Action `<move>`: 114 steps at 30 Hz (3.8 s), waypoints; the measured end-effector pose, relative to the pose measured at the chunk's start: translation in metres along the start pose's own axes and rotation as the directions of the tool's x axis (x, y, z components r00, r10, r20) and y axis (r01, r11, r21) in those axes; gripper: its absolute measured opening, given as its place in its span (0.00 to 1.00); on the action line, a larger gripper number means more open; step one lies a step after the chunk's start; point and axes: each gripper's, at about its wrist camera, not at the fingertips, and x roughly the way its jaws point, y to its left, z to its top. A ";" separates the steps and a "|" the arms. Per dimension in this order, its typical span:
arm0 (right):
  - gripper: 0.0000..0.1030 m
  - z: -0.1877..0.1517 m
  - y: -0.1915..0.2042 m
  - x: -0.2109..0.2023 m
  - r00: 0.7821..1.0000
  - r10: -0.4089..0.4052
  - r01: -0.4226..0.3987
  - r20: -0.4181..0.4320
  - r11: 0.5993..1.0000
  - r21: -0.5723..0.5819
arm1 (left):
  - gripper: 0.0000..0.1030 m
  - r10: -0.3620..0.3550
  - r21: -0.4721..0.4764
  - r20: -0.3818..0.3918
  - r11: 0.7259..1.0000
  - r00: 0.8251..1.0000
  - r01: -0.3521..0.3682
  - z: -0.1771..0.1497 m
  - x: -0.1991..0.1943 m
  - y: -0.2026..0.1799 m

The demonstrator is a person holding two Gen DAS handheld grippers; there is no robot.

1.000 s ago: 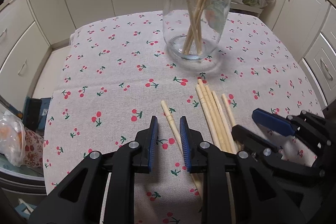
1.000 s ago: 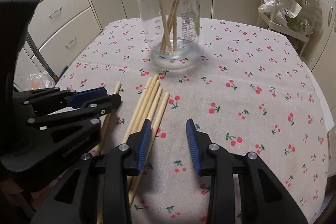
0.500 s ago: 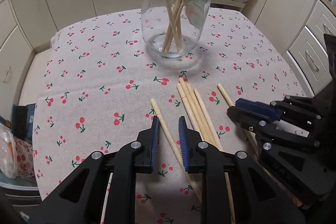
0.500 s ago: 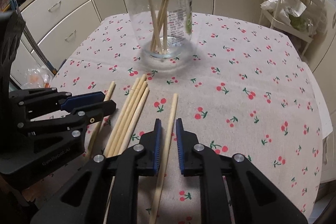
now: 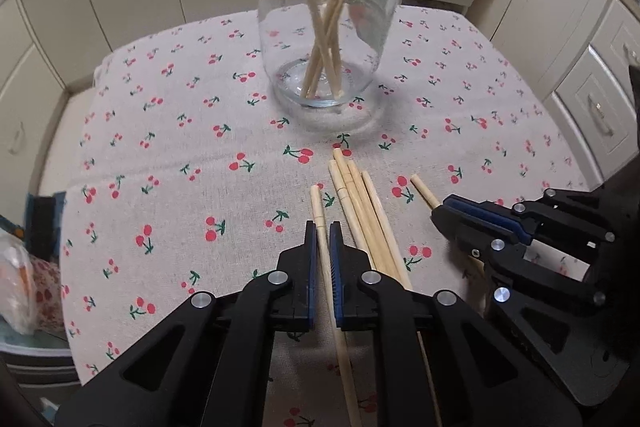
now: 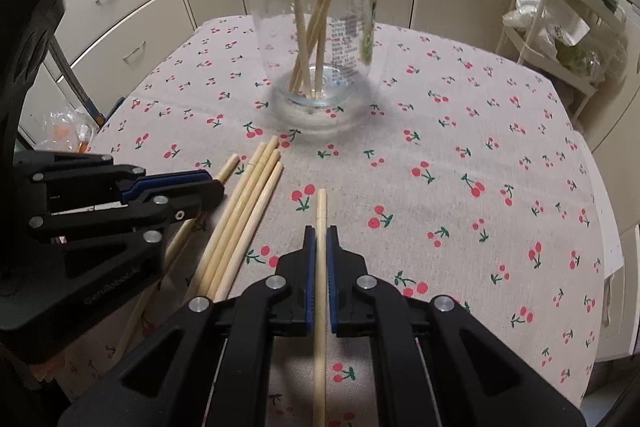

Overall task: Organize utensils
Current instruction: 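Grasp a wooden stick with the left tool while the right tool grasps another, then lift both held sticks up over the glass jar, then open the left tool over the jar while the right tool releases its stick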

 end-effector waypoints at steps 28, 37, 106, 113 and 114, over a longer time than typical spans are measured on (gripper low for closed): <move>0.06 0.096 -0.058 -0.186 0.521 -0.024 -0.361 0.853 0.900 0.246 | 0.05 0.024 -0.205 0.775 0.955 0.631 0.215 0.089 -0.178 0.030; 0.06 0.124 -0.067 -0.167 0.473 -0.073 -0.389 0.878 0.877 0.283 | 0.05 0.068 -0.262 0.802 0.932 0.593 0.248 0.118 -0.167 0.042; 0.06 0.131 -0.069 -0.086 0.546 -0.095 -0.308 0.832 0.901 0.305 | 0.43 0.128 -0.299 0.578 0.952 0.806 0.062 0.066 -0.065 0.081; 0.06 0.122 -0.041 -0.068 0.642 -0.031 -0.216 0.766 0.952 0.219 | 0.45 0.124 -0.316 0.554 0.946 0.823 0.070 0.052 -0.062 0.089; 0.06 0.121 -0.038 -0.065 0.655 -0.025 -0.208 0.755 0.955 0.213 | 0.46 0.123 -0.315 0.552 0.946 0.825 0.070 0.051 -0.062 0.089</move>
